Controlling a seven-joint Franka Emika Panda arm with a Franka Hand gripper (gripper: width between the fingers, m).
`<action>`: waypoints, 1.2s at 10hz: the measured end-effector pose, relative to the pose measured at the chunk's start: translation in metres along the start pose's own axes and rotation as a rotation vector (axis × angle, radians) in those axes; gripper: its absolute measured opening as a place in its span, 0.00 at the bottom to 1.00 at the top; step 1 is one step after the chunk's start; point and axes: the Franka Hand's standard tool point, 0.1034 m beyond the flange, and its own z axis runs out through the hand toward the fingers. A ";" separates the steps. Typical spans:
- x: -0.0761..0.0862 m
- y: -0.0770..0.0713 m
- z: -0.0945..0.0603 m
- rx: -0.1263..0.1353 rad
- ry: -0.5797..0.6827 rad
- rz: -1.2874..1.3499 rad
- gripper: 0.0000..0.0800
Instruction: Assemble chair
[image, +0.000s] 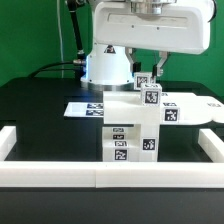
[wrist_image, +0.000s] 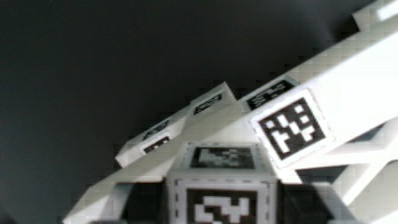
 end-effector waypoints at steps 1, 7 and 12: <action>0.000 0.000 0.000 0.000 0.000 0.038 0.36; -0.002 -0.003 0.000 0.006 -0.006 0.240 0.48; -0.003 -0.004 0.000 0.005 -0.006 -0.049 0.81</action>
Offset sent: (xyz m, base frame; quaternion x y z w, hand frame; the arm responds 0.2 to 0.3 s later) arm 0.0000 0.0000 0.0000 0.0000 0.0000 0.2571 0.9664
